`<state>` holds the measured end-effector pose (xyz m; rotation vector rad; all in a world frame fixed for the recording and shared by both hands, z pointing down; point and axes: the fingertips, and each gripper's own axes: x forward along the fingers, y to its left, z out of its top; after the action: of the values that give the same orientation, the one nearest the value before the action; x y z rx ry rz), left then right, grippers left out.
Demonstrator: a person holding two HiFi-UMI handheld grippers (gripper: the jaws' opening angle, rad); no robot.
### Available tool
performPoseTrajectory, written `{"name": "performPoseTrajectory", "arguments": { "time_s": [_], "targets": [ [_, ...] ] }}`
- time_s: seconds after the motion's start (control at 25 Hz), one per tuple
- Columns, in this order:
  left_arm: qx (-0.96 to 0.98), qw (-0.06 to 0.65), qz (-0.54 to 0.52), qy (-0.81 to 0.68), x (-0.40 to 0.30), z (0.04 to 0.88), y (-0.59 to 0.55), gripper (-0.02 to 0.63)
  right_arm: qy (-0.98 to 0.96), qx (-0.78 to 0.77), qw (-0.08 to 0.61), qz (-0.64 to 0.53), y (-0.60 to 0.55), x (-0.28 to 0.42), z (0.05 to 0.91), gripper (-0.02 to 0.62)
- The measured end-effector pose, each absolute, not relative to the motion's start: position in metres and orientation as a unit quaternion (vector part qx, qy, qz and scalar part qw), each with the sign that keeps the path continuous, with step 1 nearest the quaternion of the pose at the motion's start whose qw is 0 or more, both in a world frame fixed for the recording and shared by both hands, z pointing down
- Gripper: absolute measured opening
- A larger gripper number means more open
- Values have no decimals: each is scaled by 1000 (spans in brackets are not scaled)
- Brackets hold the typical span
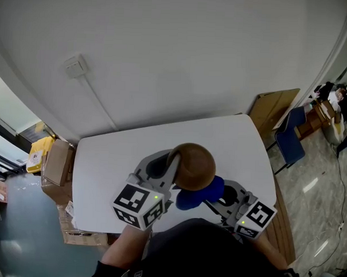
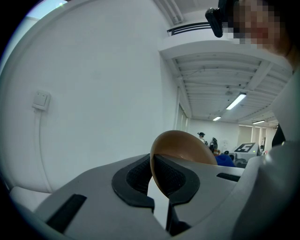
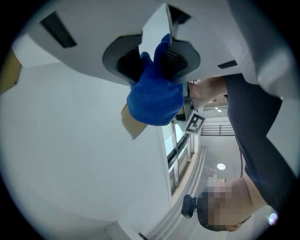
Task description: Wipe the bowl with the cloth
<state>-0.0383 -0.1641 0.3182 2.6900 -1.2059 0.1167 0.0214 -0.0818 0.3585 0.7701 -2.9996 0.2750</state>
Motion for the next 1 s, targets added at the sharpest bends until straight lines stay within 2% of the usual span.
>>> {"name": "performPoseTrajectory", "arguments": {
  "time_s": [0.24,0.52,0.84,1.0],
  "targets": [
    [925,98,86,-356,-37,334,-152,20,-960,270,-6,73,-94,52,337,79],
    [957,72,159,-231,-22,333,-112,20,-972,230,-8,37,-86,53,312,80],
    [964,-46,226,-132,0,308,-68,23,-992,127,3,-6,-63,36,295,78],
    [960,-79,249,-101,8,307,-55,28,-993,111,12,-23,-63,31,288,78]
  ]
}}
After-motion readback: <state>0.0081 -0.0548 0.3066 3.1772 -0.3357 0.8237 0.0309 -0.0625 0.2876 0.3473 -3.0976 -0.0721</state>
